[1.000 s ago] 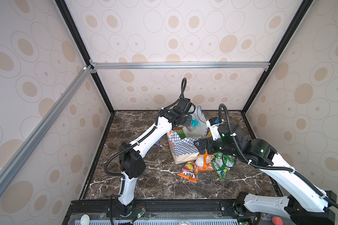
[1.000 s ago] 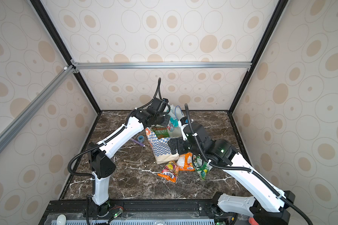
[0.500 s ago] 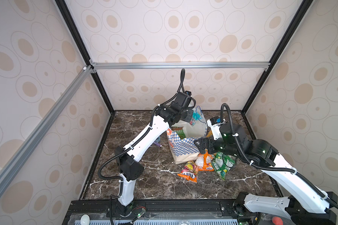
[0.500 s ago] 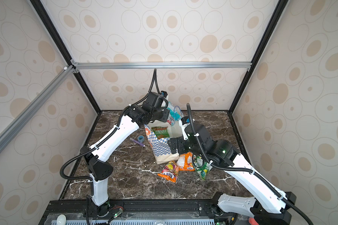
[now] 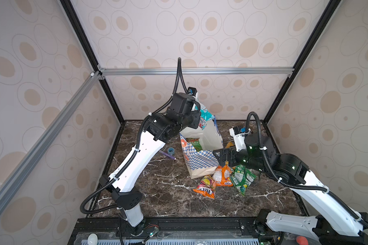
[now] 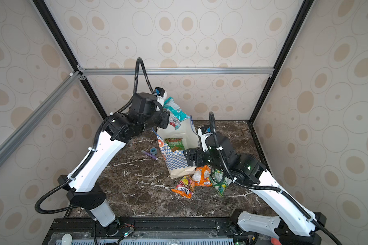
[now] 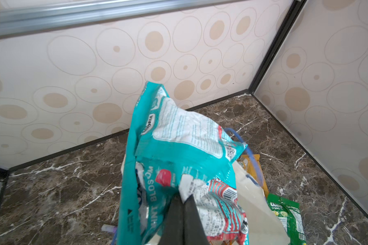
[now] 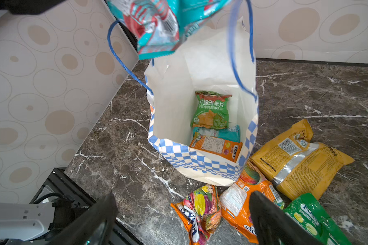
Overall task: Take the snacks out of the paper bag
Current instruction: Pick up the snack from the paper bag, then place the snack at the center of the table.
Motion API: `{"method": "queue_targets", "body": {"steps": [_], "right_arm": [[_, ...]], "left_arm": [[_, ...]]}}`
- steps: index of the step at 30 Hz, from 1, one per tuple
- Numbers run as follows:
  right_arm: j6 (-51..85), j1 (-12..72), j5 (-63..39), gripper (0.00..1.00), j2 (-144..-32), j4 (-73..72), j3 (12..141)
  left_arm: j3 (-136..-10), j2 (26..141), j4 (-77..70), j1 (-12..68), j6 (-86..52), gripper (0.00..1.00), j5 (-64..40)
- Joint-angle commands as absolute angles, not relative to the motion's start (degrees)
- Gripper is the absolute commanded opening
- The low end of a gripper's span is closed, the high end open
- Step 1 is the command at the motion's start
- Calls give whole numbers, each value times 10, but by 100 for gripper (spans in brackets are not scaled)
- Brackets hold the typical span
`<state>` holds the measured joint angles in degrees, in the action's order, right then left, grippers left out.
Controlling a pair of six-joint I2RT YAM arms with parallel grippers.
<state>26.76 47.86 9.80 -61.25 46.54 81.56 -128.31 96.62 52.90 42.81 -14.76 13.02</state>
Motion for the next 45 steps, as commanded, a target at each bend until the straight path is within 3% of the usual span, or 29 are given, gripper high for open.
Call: {"method": "queue_targets", "body": {"steps": [1,9,17,24,30,43,45], "right_arm": [[273,473,110,100,-603,449,808],[270,474,115,100,-611,440,813],[255,469,112,100,-632,421,823],[237,468,105,100,-659,411,835],[231,463,110,100,-657,392,811],[253,457,103,100,-626,388,760],[251,457,103,100,-626,391,761]], "left_arm": [[-1264,902,536,431,-144,0,169],[-1085,724,525,431,-187,0,195],[-774,517,470,431,-272,0,218],[-552,431,375,430,-365,0,221],[-394,457,219,429,-430,0,120],[-247,551,73,427,-471,0,86],[-237,550,63,427,-477,9,82]]}}
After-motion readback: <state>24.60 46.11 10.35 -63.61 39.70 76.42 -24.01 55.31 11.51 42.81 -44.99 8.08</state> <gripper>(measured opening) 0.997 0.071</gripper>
